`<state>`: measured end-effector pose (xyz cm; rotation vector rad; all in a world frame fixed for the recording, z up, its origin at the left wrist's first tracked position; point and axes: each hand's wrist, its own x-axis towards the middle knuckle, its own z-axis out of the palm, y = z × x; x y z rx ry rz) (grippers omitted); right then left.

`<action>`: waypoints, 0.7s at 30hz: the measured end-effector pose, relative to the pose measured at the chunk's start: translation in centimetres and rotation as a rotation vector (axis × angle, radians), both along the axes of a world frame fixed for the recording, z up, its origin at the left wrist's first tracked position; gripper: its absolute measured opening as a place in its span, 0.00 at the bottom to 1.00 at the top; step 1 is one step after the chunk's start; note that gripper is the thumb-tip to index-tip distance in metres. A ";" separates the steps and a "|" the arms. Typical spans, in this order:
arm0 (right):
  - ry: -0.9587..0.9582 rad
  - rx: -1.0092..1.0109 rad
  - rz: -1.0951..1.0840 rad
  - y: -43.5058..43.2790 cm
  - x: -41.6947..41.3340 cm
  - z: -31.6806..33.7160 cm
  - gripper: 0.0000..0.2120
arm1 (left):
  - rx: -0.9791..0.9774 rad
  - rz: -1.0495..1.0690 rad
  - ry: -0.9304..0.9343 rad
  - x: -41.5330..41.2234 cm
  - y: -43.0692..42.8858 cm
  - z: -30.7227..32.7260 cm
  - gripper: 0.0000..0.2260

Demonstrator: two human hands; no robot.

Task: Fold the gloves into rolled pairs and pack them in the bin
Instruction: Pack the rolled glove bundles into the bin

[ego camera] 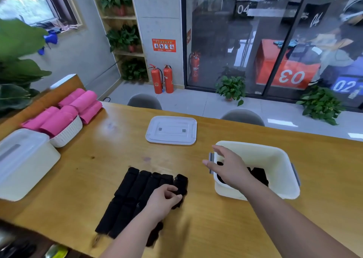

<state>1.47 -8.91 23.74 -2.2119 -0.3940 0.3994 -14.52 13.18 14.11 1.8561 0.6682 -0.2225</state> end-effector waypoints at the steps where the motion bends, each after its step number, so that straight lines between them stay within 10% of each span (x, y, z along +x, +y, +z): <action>1: -0.003 0.005 0.021 0.4 -0.5 -0.2 0.39 | 0.020 0.002 0.006 -0.3 0.2 -0.1 0.13; 21: 0.147 -0.267 0.329 3.3 -5.9 -8.5 0.40 | 0.250 -0.147 0.035 0.1 0.8 -2.0 0.28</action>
